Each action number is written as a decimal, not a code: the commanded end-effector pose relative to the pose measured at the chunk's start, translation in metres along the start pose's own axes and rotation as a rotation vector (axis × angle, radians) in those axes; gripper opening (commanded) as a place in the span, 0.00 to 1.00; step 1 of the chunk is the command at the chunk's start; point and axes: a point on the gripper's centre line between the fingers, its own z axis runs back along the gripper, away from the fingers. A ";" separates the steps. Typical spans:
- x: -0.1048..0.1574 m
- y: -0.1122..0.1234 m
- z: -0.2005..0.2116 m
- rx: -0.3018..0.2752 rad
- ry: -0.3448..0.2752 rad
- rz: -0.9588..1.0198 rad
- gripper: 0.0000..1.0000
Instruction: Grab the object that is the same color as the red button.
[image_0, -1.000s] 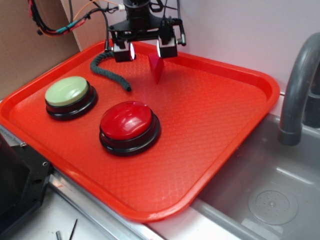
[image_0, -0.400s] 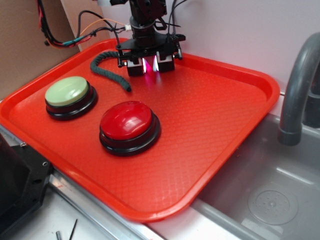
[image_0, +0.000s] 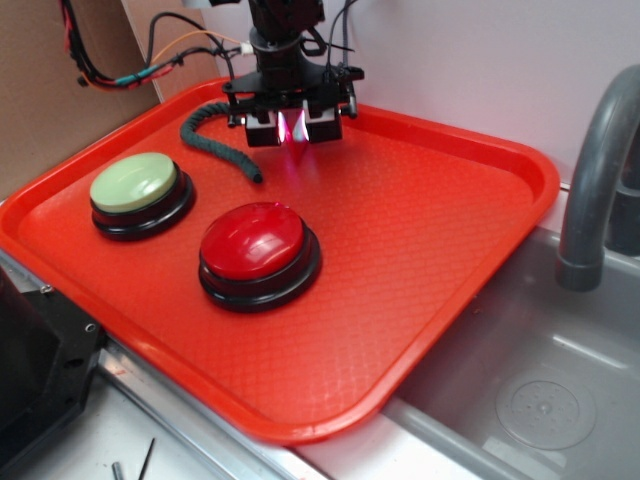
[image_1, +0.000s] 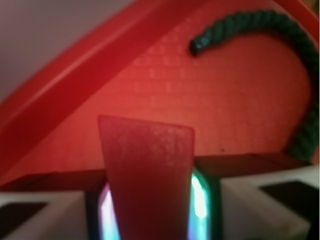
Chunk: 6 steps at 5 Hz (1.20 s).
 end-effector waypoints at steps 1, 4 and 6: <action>0.001 -0.029 0.099 -0.118 0.073 -0.355 0.00; -0.033 -0.030 0.190 -0.173 0.056 -0.522 0.00; -0.027 -0.025 0.197 -0.039 0.115 -0.542 1.00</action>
